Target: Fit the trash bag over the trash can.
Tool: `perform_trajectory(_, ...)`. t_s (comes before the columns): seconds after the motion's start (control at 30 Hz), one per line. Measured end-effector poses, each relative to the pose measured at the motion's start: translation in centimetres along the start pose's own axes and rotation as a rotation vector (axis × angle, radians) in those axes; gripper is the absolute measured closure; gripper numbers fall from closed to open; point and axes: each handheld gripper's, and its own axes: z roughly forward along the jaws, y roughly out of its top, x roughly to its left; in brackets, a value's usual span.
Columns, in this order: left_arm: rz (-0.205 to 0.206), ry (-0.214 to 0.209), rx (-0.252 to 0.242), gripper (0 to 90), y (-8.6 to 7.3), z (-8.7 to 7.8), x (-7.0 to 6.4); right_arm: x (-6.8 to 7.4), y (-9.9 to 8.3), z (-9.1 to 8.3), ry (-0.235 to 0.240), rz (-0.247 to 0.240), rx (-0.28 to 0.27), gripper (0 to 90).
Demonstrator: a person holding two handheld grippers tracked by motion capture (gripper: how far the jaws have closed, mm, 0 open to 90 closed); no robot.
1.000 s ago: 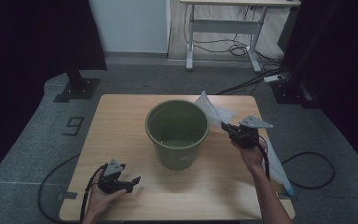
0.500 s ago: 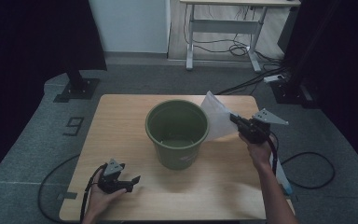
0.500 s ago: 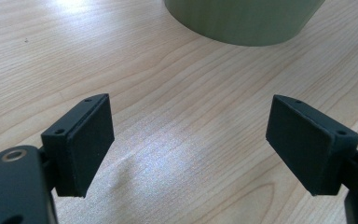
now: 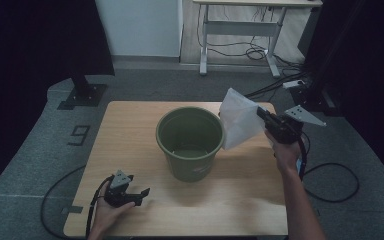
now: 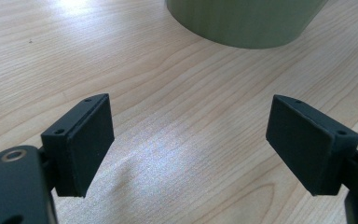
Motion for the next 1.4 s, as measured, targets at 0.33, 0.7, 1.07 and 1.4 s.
perform_trajectory(0.33, 0.0, -0.001, 0.001, 14.9, 0.0, 0.1, 0.0, 0.6, 1.8, -0.6, 0.008, -0.003, -0.053, 88.8)
perform_trajectory(0.7, -0.001, -0.002, -0.003, 14.9, 0.0, 0.0, 0.0, 1.3, 4.8, -1.6, 0.003, 0.004, -0.143, 88.9)
perform_trajectory(1.07, -0.005, -0.004, -0.005, 14.9, 0.0, -0.1, 0.0, 2.3, 6.3, -2.3, 0.041, 0.002, -0.202, 88.8)
perform_trajectory(1.4, -0.007, -0.006, -0.009, 14.8, 0.0, -0.1, 0.0, 4.5, 6.3, -2.1, 0.114, -0.034, -0.181, 88.8)
